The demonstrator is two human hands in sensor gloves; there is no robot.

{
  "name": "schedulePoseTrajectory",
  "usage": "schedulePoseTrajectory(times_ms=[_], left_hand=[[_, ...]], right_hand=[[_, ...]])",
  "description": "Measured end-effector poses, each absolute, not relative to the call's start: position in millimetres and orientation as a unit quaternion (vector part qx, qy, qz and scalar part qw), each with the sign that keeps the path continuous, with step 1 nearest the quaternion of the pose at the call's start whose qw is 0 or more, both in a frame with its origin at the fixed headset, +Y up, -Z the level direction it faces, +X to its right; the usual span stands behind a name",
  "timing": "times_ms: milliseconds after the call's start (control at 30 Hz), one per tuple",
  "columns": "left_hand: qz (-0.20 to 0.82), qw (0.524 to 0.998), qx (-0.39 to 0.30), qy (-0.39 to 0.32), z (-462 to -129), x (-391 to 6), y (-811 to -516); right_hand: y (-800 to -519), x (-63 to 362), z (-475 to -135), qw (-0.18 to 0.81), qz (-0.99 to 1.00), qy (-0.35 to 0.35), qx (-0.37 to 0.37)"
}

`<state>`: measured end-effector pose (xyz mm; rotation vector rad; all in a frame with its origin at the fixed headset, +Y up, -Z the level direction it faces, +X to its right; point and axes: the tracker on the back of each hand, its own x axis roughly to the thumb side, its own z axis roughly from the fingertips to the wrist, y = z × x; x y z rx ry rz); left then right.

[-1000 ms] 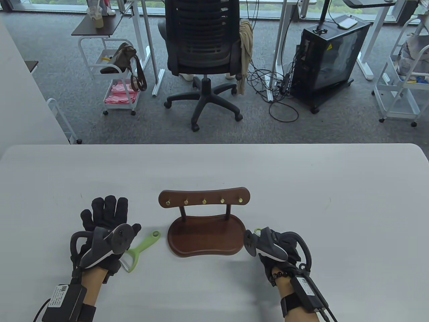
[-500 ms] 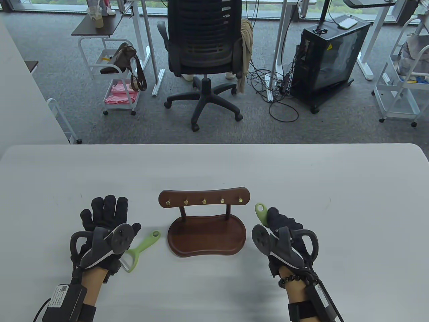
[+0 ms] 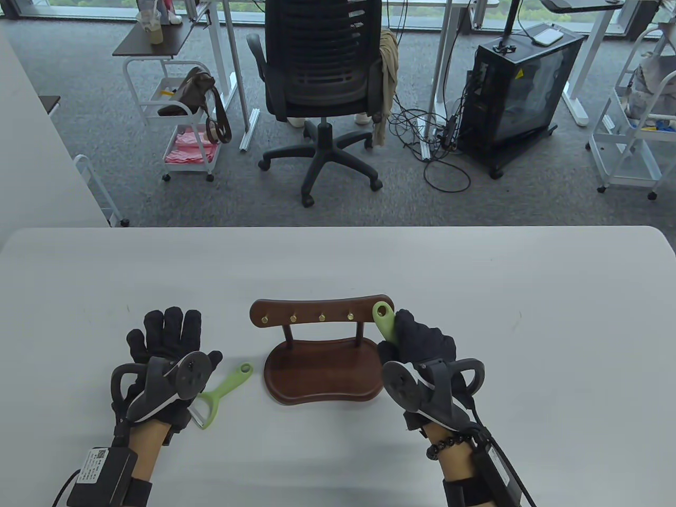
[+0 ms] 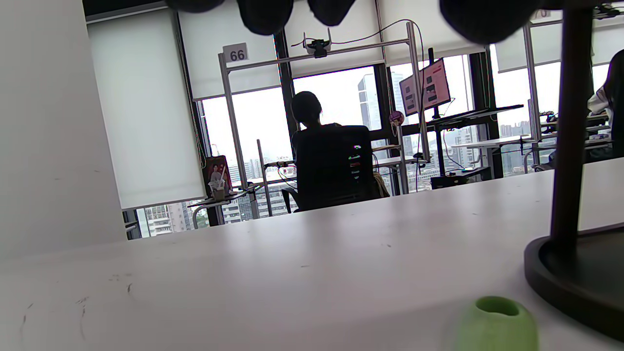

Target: Hook vegetable scraper onto key rack

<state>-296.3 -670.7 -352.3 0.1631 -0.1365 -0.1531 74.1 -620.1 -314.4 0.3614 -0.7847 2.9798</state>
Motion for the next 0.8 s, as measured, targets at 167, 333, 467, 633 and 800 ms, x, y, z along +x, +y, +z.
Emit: schedulePoseTrajectory(times_ms=[167,333,467,633,800], left_hand=[[-0.076,0.992,0.081,-0.068,-352,-296,-671],[-0.075,0.992,0.081,-0.068,-352,-296,-671],[-0.074,0.992,0.082,-0.068,-352,-296,-671],[-0.074,0.992,0.082,-0.068,-352,-296,-671],[-0.073,0.992,0.082,-0.067,-352,-296,-671]], right_hand=[[-623,54,-315,0.004,0.96,-0.247,0.133],[-628,42,-319,-0.01,0.961,-0.242,0.132],[-633,36,-322,-0.02,0.962,-0.238,0.132],[-639,31,-327,-0.041,0.962,-0.238,0.124],[-645,29,-331,-0.057,0.962,-0.239,0.119]])
